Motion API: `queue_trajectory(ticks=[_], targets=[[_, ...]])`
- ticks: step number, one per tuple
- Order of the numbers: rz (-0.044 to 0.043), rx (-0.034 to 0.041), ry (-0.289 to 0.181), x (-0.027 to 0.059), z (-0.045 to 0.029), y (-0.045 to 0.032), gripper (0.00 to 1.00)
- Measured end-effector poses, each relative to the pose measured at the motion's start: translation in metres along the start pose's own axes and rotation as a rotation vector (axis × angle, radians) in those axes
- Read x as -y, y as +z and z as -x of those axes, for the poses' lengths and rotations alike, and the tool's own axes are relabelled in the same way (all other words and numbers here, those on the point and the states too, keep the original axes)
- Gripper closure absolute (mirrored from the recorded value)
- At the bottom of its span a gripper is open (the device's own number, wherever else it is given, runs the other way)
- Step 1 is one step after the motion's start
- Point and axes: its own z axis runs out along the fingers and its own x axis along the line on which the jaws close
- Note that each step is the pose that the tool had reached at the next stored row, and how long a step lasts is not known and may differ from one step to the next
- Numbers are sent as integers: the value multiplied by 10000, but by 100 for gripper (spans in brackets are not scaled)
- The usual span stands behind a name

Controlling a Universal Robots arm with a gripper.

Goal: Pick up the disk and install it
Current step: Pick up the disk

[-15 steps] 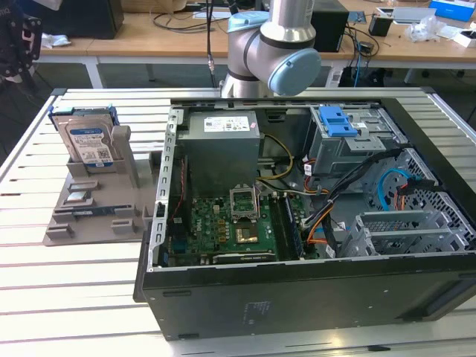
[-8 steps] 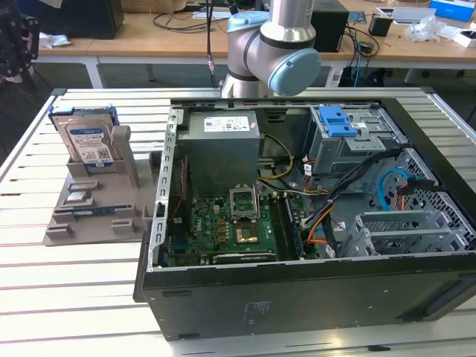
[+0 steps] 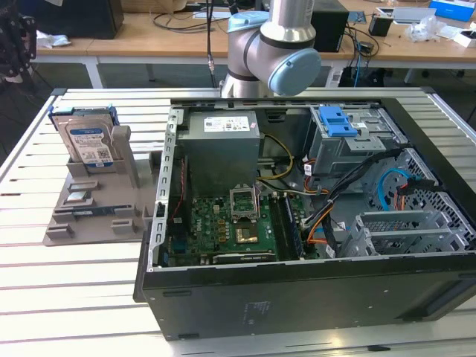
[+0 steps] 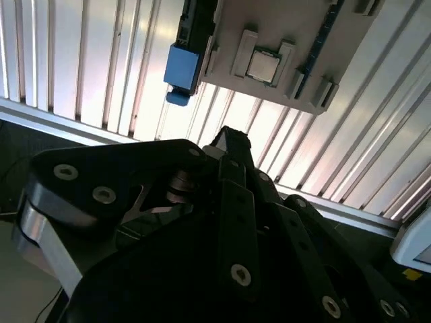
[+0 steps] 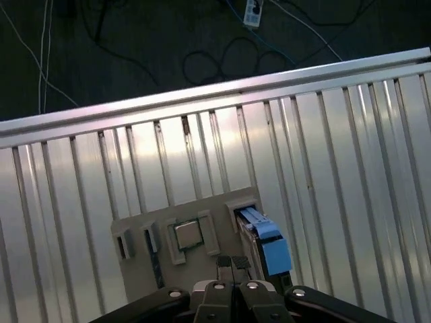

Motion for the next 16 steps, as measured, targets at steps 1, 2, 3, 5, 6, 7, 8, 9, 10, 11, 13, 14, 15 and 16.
queue_trajectory(ticks=[1,2,3,5,6,7,8,9,10,11,13,14,15,16], targets=[[3,-5,-102,0,0,0,89],[4,-9,-198,0,0,0,89],[7,-13,-292,0,0,0,89],[11,-21,-488,0,0,0,89],[14,-25,-578,0,0,0,89],[18,-33,-758,0,0,0,89],[22,-41,-931,0,0,0,89],[24,-45,-1018,0,0,0,89],[26,-48,-1108,0,0,0,89],[29,-54,-1235,0,0,0,89],[34,-61,-1418,0,0,0,89],[35,-66,-1509,0,0,0,89],[37,-70,-1599,0,0,0,89],[40,-74,-1691,0,0,0,89]])
